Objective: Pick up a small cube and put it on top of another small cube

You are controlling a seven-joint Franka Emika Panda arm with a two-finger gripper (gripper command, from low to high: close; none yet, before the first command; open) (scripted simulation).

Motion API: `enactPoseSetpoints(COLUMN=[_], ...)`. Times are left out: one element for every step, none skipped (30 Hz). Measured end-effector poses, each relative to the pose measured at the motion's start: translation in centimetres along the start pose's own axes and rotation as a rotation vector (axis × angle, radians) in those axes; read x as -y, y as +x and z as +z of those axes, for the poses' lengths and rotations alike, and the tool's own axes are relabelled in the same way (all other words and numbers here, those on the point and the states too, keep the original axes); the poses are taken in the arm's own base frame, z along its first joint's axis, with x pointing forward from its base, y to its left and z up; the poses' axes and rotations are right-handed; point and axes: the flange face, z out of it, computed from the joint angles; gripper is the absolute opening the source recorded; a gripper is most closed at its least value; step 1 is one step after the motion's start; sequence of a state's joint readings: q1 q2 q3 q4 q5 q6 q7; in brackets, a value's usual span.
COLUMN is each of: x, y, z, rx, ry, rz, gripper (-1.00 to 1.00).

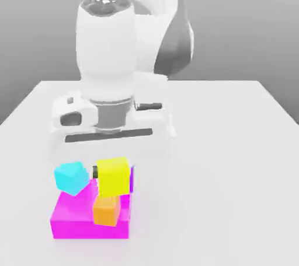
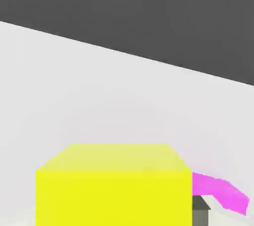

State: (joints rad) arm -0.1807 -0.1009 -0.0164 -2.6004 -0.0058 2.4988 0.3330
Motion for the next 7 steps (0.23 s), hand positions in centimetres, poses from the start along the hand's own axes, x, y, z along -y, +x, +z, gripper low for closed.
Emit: enactPoseSetpoints(x=[-0.2,-0.3,-0.4,-0.5,-0.5,-0.6,-0.6], y=[-0.1,-0.1,-0.2,-0.2,-0.2,-0.2,-0.2], z=[1.1,2.3,3.5,4.6,4.6,4.6,4.6], rx=[0.002,0.002,0.002,0.001,0.002,0.002,0.002], ry=[0.004,0.005,0.005,0.003,0.003,0.003,0.003], rz=[-0.002,-0.003,-0.002,-0.002,0.0,0.001,0.002], gripper=[-1.0,-1.0,-1.0,1.0,1.0,1.0,1.0])
